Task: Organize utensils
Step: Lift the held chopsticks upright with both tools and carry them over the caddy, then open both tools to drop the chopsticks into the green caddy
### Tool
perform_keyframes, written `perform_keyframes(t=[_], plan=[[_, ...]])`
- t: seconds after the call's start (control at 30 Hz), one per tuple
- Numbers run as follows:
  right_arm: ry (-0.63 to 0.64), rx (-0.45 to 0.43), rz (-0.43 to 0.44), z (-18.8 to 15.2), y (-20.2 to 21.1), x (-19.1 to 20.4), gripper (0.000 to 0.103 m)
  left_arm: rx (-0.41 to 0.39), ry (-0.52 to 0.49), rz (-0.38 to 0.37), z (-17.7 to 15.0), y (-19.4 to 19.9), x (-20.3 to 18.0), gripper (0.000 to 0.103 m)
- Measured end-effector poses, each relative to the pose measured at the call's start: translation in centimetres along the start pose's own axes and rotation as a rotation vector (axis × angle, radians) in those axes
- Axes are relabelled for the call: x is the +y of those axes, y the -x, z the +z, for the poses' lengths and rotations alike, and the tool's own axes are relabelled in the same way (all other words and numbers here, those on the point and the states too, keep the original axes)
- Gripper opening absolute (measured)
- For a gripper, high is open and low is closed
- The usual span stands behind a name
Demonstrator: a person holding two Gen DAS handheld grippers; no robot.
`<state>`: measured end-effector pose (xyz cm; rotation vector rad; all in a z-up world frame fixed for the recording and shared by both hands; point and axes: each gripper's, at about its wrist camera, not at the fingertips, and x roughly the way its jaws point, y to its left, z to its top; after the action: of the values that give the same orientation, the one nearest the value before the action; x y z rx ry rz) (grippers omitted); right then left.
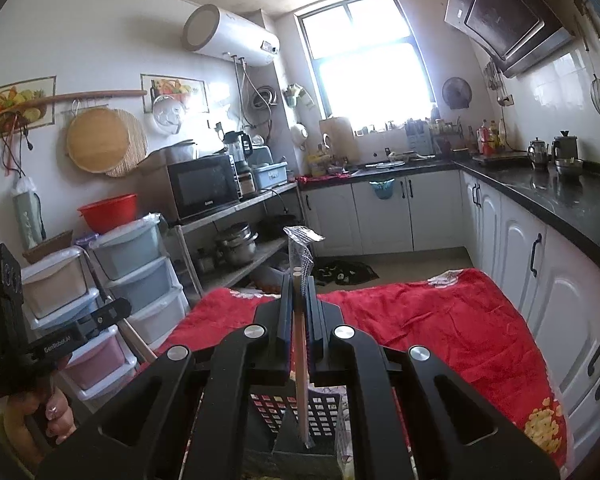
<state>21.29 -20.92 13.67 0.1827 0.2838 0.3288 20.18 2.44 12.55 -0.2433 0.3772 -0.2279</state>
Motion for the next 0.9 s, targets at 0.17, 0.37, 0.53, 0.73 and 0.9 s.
perform_keyframes(t=[0.17, 0.37, 0.53, 0.73, 0.9], plan=[[-0.013, 0.027, 0.0, -1.2, -0.7, -0.2, 0.006, 0.021, -0.015, 0.0, -1.0, -0.6, -0.2, 0.002], [-0.023, 0.075, -0.006, -2.7, -1.7, -0.2, 0.006, 0.05, -0.015, 0.003, -2.0, -1.3, -0.2, 0.003], [-0.032, 0.117, -0.01, -3.5, -2.5, -0.3, 0.012, 0.085, -0.007, 0.011, -2.6, -1.6, 0.1, 0.005], [-0.035, 0.114, -0.024, -3.8, -1.8, -0.5, 0.034, 0.086, -0.003, 0.036, -2.8, -0.9, 0.4, 0.038], [-0.038, 0.12, -0.027, -3.8, -1.0, -0.7, 0.043, 0.055, 0.009, 0.061, -2.6, 0.6, 0.7, 0.075]])
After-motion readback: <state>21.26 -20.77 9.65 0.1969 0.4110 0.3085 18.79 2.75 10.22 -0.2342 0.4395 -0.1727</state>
